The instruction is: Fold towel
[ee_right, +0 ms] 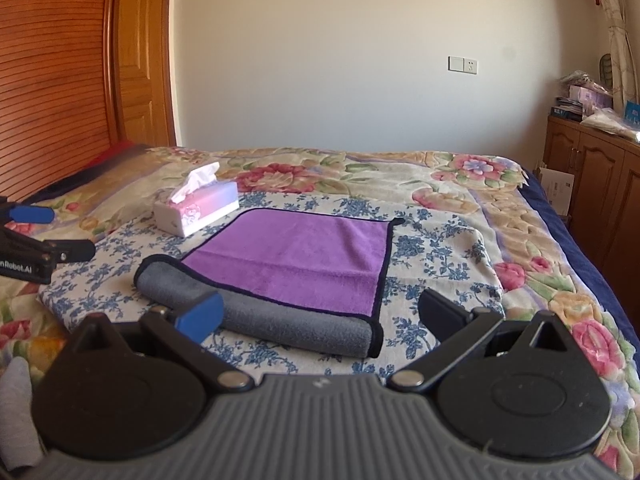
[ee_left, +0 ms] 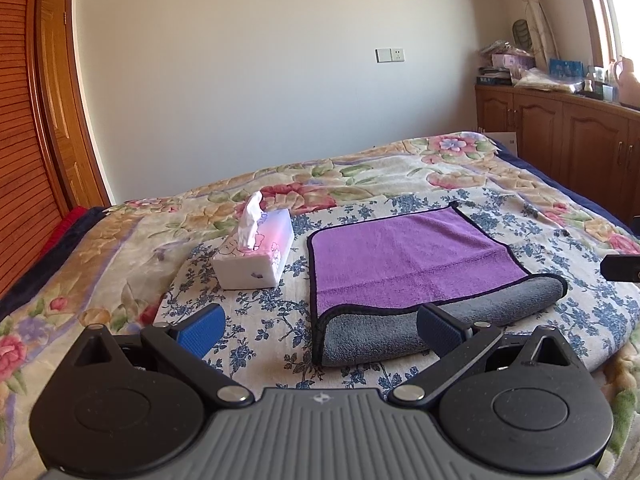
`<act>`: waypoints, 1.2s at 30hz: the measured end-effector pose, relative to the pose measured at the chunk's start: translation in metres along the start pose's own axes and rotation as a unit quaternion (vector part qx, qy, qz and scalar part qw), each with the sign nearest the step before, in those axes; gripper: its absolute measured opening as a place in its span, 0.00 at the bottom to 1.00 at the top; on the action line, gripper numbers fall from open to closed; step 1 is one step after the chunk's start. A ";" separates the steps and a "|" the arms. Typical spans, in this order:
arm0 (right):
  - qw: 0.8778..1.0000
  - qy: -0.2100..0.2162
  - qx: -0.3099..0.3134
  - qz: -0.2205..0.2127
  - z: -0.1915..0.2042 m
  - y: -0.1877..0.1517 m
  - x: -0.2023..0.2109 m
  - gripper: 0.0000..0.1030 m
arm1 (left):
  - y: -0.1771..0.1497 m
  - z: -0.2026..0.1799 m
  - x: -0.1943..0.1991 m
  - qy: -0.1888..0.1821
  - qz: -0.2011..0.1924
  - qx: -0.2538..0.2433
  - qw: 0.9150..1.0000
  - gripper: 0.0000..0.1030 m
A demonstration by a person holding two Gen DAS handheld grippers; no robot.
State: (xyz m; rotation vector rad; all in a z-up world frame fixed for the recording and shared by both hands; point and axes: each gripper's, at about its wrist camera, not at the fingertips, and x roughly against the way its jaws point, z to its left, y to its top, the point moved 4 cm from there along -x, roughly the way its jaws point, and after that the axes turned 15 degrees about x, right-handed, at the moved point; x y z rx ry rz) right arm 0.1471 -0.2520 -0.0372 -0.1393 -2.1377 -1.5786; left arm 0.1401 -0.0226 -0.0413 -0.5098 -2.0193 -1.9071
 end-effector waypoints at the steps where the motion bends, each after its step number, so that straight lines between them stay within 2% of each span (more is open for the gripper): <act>1: 1.000 0.000 -0.002 0.001 -0.001 0.000 -0.001 1.00 | 0.000 0.000 -0.002 0.000 0.000 -0.001 1.000 1.00; 36: 0.999 0.012 -0.031 0.039 -0.024 -0.005 -0.068 1.00 | -0.005 0.007 -0.078 -0.013 0.050 0.004 0.999 1.00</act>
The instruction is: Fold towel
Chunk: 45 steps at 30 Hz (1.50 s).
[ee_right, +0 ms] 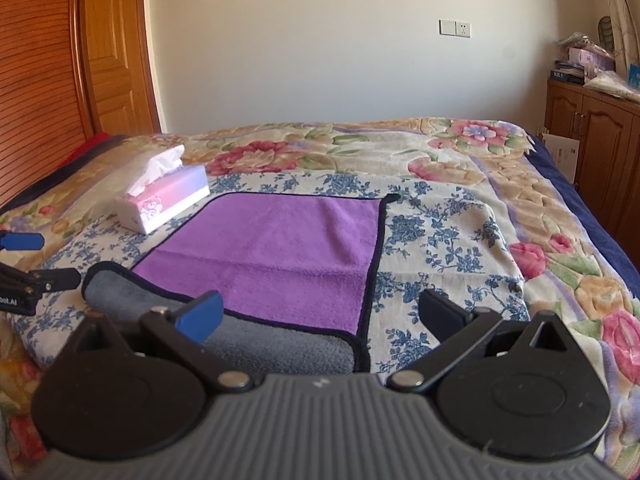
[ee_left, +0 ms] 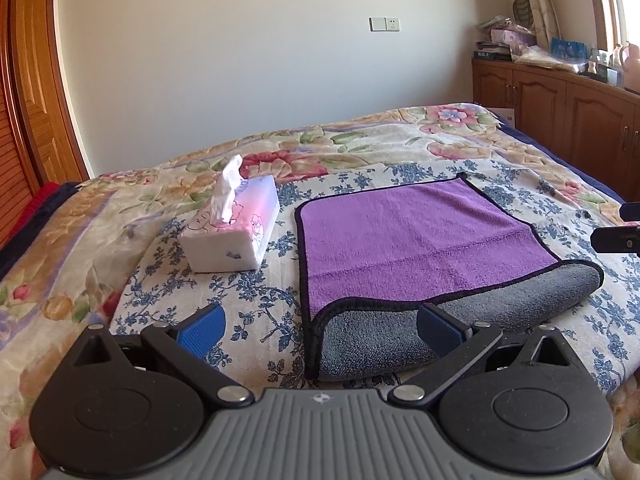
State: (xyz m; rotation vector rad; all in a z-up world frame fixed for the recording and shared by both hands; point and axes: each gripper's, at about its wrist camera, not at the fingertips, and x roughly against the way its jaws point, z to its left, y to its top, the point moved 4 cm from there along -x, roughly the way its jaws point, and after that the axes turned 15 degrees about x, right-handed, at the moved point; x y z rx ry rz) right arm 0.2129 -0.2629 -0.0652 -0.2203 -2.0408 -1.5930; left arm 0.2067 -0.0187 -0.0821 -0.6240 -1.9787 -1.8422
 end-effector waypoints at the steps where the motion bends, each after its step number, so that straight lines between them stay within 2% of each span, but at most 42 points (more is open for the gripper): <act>1: 1.000 0.001 -0.001 0.002 0.000 -0.001 -0.001 1.00 | 0.000 0.000 -0.002 -0.001 0.001 0.001 1.000 1.00; 6: 1.000 0.006 -0.004 0.016 -0.003 -0.003 -0.009 1.00 | 0.001 0.001 -0.011 -0.001 0.005 0.004 1.000 1.00; 12: 0.999 0.014 -0.014 0.038 -0.005 -0.007 -0.020 1.00 | 0.003 0.004 -0.021 -0.012 0.018 0.015 1.000 0.94; 14: 0.999 0.016 -0.018 0.044 -0.007 -0.009 -0.024 0.95 | 0.004 0.006 -0.024 -0.017 0.024 0.020 0.999 0.90; 15: 0.998 0.018 -0.020 0.049 -0.007 -0.010 -0.026 0.89 | 0.004 0.006 -0.026 -0.019 0.028 0.023 0.999 0.89; 18: 0.997 0.024 -0.031 0.063 -0.010 -0.014 -0.032 0.89 | 0.005 0.008 -0.030 -0.027 0.036 0.031 0.999 0.85; 23: 0.995 0.034 -0.041 0.080 -0.013 -0.017 -0.037 0.86 | 0.005 0.010 -0.037 -0.037 0.057 0.040 0.997 0.70; 29: 0.993 0.047 -0.052 0.096 -0.015 -0.020 -0.041 0.82 | 0.002 0.009 -0.041 -0.042 0.071 0.038 0.996 0.61; 36: 0.990 0.068 -0.063 0.102 -0.016 -0.020 -0.041 0.73 | 0.000 0.007 -0.041 -0.050 0.076 0.038 0.995 0.61; 40: 0.989 0.081 -0.065 0.104 -0.015 -0.019 -0.040 0.60 | -0.001 0.007 -0.042 -0.051 0.079 0.037 0.995 0.58; 45: 0.986 0.093 -0.080 0.111 -0.017 -0.020 -0.040 0.51 | -0.002 0.006 -0.043 -0.051 0.080 0.036 0.995 0.58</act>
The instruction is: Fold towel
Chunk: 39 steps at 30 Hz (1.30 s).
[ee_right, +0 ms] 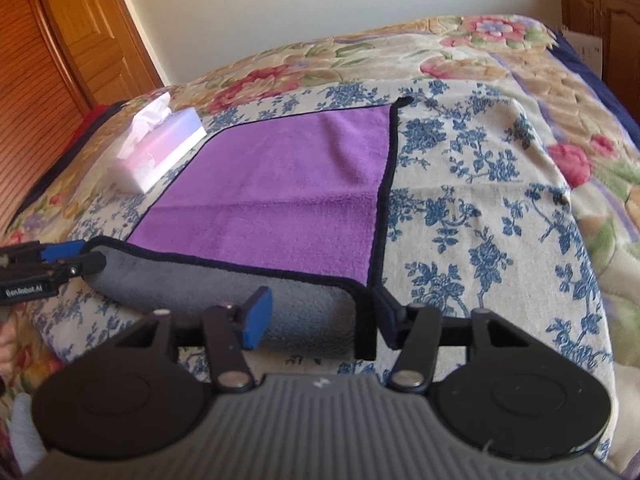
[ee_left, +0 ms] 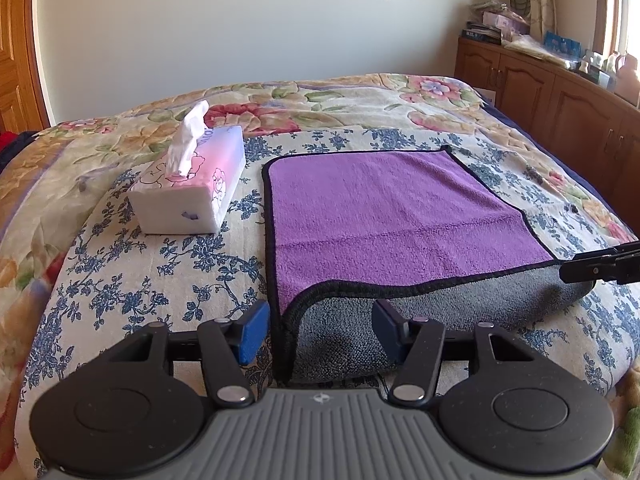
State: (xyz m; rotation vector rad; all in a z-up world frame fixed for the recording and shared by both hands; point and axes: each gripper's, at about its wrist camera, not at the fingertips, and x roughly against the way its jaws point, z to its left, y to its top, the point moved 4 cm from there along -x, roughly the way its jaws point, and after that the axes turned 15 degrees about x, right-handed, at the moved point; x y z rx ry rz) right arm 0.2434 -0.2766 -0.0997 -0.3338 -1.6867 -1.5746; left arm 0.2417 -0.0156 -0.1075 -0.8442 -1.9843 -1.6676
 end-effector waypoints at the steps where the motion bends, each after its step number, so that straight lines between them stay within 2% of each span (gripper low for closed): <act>1: 1.000 -0.002 0.001 0.000 0.000 0.000 0.000 0.48 | 0.000 0.000 0.000 0.000 0.000 0.000 1.000 0.58; 3: 1.000 -0.007 0.004 0.004 -0.001 0.000 0.000 0.43 | 0.000 0.000 0.000 0.000 0.000 0.000 1.000 0.57; 8: 1.000 -0.011 0.000 0.010 -0.004 -0.002 0.000 0.41 | -0.001 0.000 -0.001 0.001 0.001 -0.002 1.000 0.57; 11: 1.000 -0.013 0.001 0.012 -0.005 -0.002 0.000 0.34 | -0.001 0.000 -0.001 0.001 0.001 -0.002 1.000 0.57; 16: 1.000 -0.020 0.004 0.014 -0.007 -0.002 0.002 0.12 | -0.002 0.000 -0.001 0.001 0.001 -0.001 1.000 0.57; 18: 1.000 -0.019 0.002 0.011 -0.009 -0.002 0.003 0.10 | -0.002 0.000 -0.001 0.000 0.002 -0.001 1.000 0.55; 20: 1.000 -0.015 -0.001 0.007 -0.010 -0.001 0.005 0.09 | -0.002 0.001 -0.002 -0.002 0.003 0.001 1.000 0.47; 24: 1.000 -0.013 0.004 0.003 -0.009 0.000 0.005 0.04 | -0.001 0.002 -0.001 -0.006 0.005 0.009 1.000 0.37; 29: 1.000 -0.009 0.012 -0.001 -0.007 0.001 0.006 0.04 | -0.001 0.001 0.000 -0.011 0.009 0.010 1.000 0.15; 31: 1.000 -0.010 0.015 -0.003 -0.006 0.002 0.007 0.03 | -0.001 0.001 0.000 -0.014 0.012 0.010 1.000 0.10; 39: 1.000 -0.016 0.023 -0.010 -0.004 0.003 0.009 0.03 | -0.001 0.001 0.000 -0.019 0.014 0.012 1.000 0.07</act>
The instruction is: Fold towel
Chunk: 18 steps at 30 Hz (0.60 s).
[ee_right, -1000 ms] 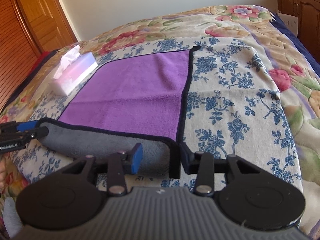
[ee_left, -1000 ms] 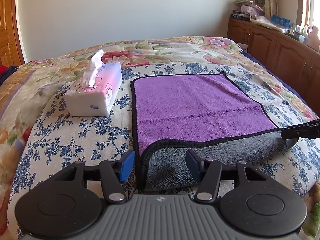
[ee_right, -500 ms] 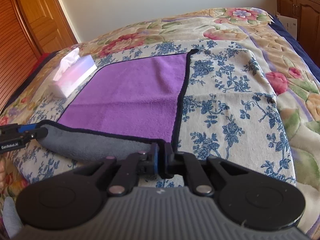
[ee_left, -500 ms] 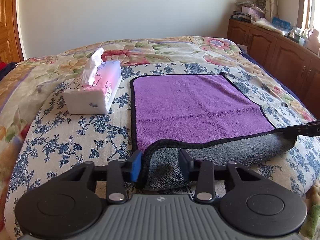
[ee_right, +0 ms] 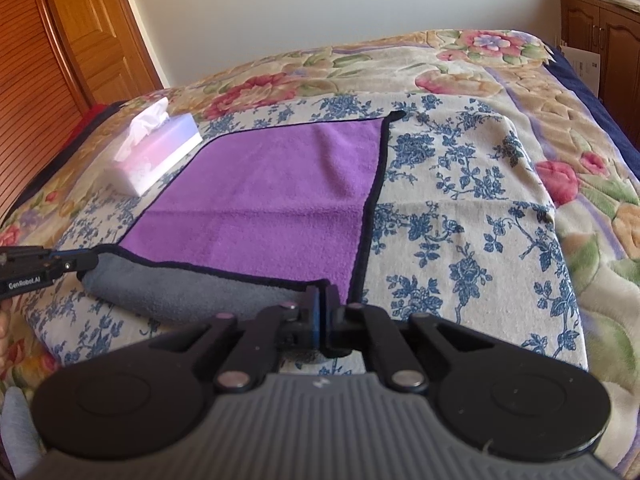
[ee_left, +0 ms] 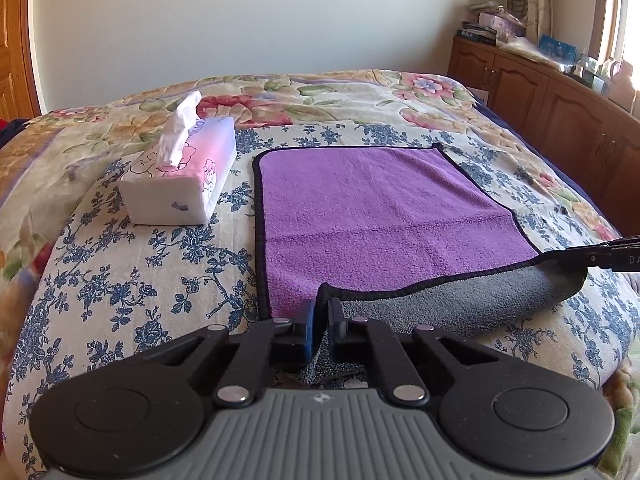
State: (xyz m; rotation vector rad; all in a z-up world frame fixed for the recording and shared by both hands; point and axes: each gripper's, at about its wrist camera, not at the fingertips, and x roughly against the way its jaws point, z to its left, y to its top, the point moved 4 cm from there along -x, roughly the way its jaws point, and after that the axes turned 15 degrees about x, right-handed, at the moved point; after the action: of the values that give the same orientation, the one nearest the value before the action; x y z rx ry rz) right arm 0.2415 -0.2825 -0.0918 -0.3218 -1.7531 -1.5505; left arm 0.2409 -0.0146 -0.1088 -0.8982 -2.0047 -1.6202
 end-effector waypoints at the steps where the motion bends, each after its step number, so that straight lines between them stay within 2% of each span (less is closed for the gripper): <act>1: 1.000 0.000 0.001 -0.001 0.000 0.000 0.000 0.03 | 0.000 0.000 0.000 0.000 -0.001 0.000 1.000 0.07; 18: 0.999 -0.010 0.006 -0.033 0.000 0.009 0.010 0.03 | 0.005 -0.003 0.009 -0.006 -0.011 -0.003 1.000 0.06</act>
State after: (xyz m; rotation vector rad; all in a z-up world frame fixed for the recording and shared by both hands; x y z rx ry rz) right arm 0.2399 -0.2832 -0.0784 -0.2760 -1.8033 -1.5880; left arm 0.2380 -0.0155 -0.0987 -0.8925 -2.0248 -1.6366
